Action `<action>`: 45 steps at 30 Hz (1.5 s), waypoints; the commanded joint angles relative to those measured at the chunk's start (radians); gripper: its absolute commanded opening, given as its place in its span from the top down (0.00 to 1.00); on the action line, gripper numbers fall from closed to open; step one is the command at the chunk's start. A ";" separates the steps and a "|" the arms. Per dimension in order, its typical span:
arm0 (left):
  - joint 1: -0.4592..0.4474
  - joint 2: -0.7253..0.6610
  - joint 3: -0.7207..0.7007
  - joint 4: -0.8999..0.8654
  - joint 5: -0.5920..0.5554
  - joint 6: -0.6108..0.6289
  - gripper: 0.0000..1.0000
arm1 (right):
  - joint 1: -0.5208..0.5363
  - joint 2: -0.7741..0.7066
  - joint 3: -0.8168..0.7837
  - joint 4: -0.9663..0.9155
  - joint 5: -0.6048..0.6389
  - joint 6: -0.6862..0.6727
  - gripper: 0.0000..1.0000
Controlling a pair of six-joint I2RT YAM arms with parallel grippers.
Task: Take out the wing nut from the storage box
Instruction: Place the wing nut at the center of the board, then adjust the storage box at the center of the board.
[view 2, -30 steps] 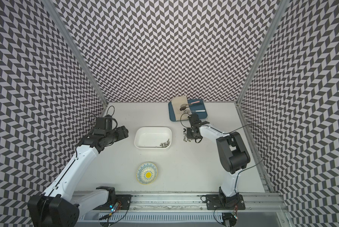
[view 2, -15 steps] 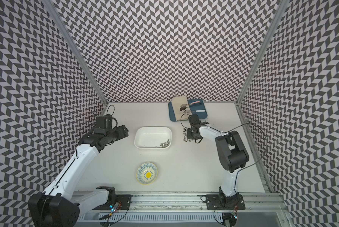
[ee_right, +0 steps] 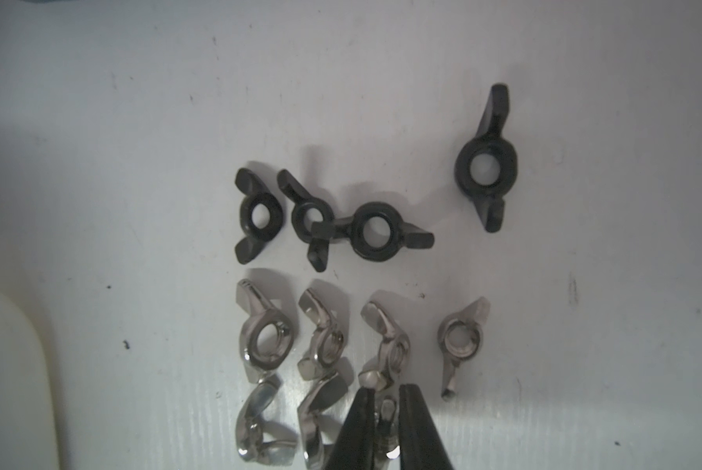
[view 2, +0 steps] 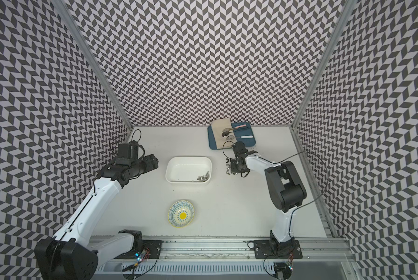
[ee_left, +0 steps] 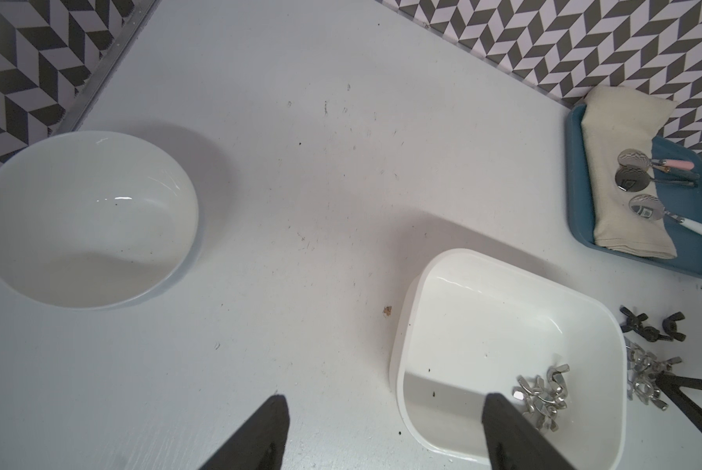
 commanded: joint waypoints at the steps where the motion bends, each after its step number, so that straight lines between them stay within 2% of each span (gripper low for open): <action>1: 0.006 -0.002 0.028 0.004 0.002 0.001 0.21 | -0.005 -0.002 0.000 0.012 0.001 -0.006 0.80; 10: 0.005 -0.007 0.028 0.003 0.003 -0.005 0.21 | -0.001 -0.100 0.080 -0.031 -0.042 -0.004 0.73; 13: 0.005 -0.005 0.024 0.008 0.008 -0.007 0.21 | 0.017 -0.118 0.117 -0.038 -0.104 0.001 0.71; 18: 0.003 -0.001 0.018 0.015 0.019 -0.016 0.21 | 0.123 -0.118 0.140 -0.003 -0.195 0.055 0.59; 22: 0.003 -0.002 0.015 0.016 0.019 -0.016 0.21 | 0.196 -0.092 0.161 0.032 -0.237 0.102 0.56; 27: 0.003 -0.011 0.014 0.014 0.015 -0.018 0.21 | 0.240 -0.035 0.183 0.019 -0.210 0.115 0.55; 33: 0.003 -0.015 0.009 0.014 0.009 -0.014 0.21 | 0.256 0.000 0.173 0.009 -0.187 0.099 0.58; 41: 0.003 -0.012 0.011 0.021 0.010 -0.016 0.21 | 0.258 0.030 0.172 0.007 -0.172 0.094 0.76; 45: 0.003 -0.017 0.010 0.018 0.009 -0.016 0.21 | 0.258 0.049 0.187 -0.008 -0.158 0.087 0.80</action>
